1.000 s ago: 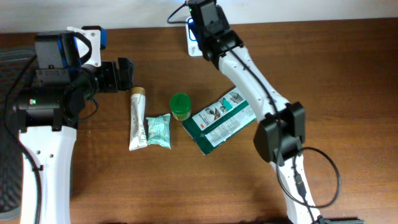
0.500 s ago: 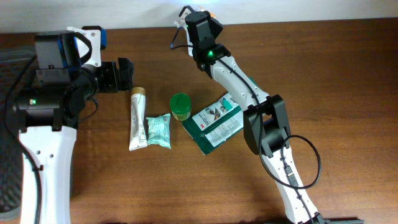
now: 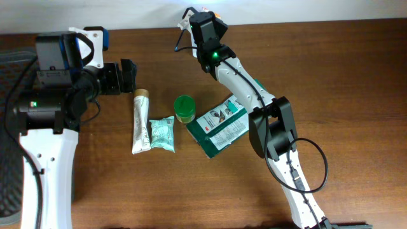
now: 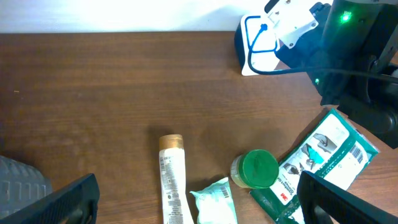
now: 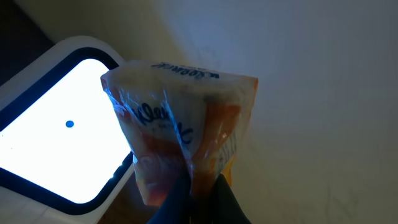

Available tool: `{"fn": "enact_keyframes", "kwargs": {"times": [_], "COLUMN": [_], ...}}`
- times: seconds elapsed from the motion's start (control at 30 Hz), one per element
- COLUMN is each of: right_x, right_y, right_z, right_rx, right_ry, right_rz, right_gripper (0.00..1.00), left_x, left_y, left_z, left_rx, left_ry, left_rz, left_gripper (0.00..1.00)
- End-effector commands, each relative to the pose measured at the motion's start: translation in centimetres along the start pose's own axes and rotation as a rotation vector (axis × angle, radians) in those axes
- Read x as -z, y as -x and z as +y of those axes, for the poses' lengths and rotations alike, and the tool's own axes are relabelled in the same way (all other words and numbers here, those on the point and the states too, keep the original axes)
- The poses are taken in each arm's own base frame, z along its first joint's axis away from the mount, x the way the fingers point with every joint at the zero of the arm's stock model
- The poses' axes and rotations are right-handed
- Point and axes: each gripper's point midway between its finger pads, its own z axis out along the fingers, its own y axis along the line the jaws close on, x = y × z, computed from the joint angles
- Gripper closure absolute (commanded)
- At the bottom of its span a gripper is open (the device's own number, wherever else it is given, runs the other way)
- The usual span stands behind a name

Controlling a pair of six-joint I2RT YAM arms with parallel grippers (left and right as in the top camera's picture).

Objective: Scan the item barcode
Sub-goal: 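Lift the Kleenex pack and hold it in front of the scanner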

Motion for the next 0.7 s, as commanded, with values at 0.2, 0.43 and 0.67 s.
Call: {"fn": "enact_keyframes", "kwargs": {"times": [0.2,0.43,0.67], "right_x": [5.5,14.7,22.9], "right_y": [4.3,6.4,0.1], "right_z": [-5.2,-10.0,-13.6], "right_rx": [-0.336,-0.792,-0.952], "right_ry": [0.142,0.496,0.758], "right_rz": [-0.125,-0.170,0.029], "right_gripper": [0.96,0.96,0.96], "left_x": [0.8,0.8,0.8], "left_y": [0.6,0.6,0.6], "left_z": [0.1,0.1,0.2], "left_rx": [-0.013,-0.013,-0.012], "left_ry": [0.008,0.008,0.008], "left_rz": [-0.025,-0.026,-0.026], "left_gripper": [0.01,0.01,0.01]}}
